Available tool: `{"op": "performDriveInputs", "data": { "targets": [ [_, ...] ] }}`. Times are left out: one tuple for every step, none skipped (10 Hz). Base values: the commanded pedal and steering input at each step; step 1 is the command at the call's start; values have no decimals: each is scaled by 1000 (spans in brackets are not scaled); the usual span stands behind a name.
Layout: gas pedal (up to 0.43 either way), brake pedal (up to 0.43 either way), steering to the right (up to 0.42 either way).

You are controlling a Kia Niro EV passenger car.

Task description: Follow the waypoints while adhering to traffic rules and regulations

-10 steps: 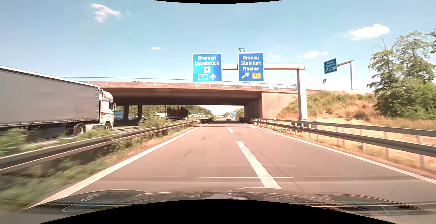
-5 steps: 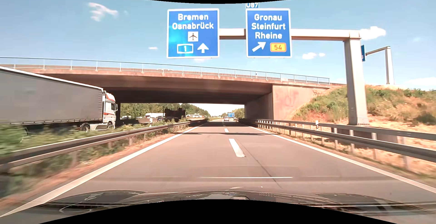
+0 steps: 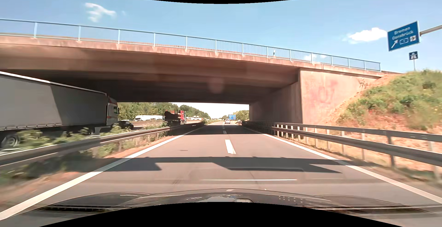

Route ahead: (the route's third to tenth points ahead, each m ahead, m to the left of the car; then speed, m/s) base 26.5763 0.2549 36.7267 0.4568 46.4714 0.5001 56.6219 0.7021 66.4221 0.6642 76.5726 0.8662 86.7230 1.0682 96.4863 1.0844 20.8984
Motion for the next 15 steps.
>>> {"op": "performDriveInputs", "data": {
  "targets": [
    [130,0,5],
    [130,0,5],
    [118,0,5],
    [118,0,4],
    [118,0,4],
    [118,0,3],
    [118,0,3],
    [118,0,1],
    [118,0,0],
    [118,0,-1],
    [118,0,-1],
    [118,0,-3],
    [118,0,-4],
    [118,0,-4],
    [118,0,-4]
  ]
}}
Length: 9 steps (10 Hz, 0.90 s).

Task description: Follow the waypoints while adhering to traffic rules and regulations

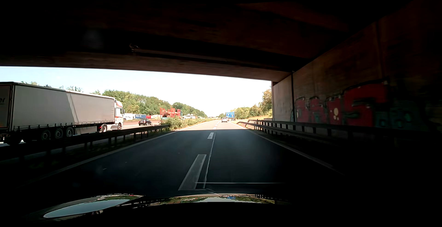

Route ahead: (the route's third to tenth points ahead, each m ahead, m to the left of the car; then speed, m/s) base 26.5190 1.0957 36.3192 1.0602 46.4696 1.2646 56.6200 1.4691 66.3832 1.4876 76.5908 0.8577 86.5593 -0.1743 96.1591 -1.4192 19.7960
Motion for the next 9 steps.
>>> {"op": "performDriveInputs", "data": {
  "targets": [
    [118,0,-5],
    [118,0,-5],
    [118,0,-6],
    [110,0,-6],
    [98,0,-6],
    [98,0,-6],
    [98,0,-6],
    [98,0,-6],
    [98,0,-6]
  ]
}}
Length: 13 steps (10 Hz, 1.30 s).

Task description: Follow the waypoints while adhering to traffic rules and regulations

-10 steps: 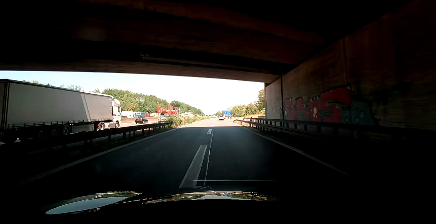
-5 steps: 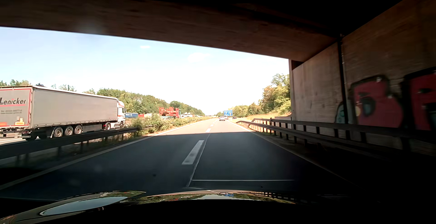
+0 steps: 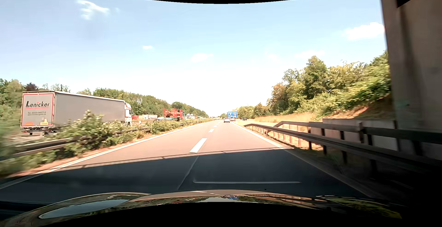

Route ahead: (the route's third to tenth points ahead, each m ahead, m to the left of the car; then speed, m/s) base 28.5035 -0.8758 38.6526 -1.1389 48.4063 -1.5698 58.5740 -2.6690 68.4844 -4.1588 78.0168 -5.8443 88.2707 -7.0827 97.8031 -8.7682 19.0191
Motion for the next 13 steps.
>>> {"op": "performDriveInputs", "data": {
  "targets": [
    [98,0,-6],
    [98,0,-6],
    [98,0,-6],
    [110,0,-6],
    [110,0,-6],
    [118,0,-5],
    [118,0,-3],
    [118,0,-1],
    [118,0,-1],
    [118,0,-1],
    [118,0,-1],
    [118,0,-1],
    [118,0,-1]
  ]
}}
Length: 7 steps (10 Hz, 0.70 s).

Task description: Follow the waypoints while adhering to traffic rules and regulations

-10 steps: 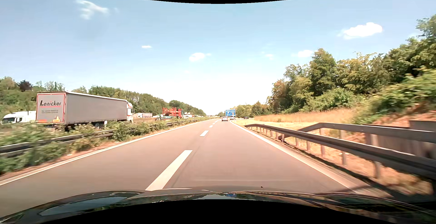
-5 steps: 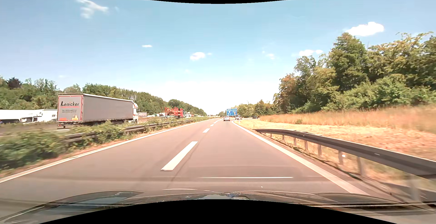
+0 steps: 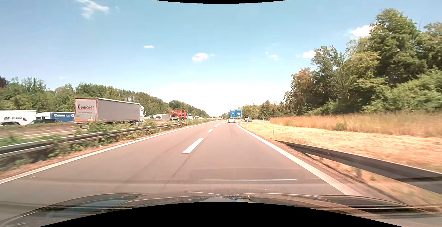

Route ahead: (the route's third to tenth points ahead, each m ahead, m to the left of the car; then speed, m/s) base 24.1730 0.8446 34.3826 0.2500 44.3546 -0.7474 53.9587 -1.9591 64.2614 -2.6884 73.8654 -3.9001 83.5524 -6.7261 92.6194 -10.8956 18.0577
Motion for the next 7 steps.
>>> {"op": "performDriveInputs", "data": {
  "targets": [
    [118,0,-1],
    [118,0,-1],
    [118,0,-1],
    [118,0,-1],
    [118,0,-1],
    [118,0,-1],
    [118,0,-1]
  ]
}}
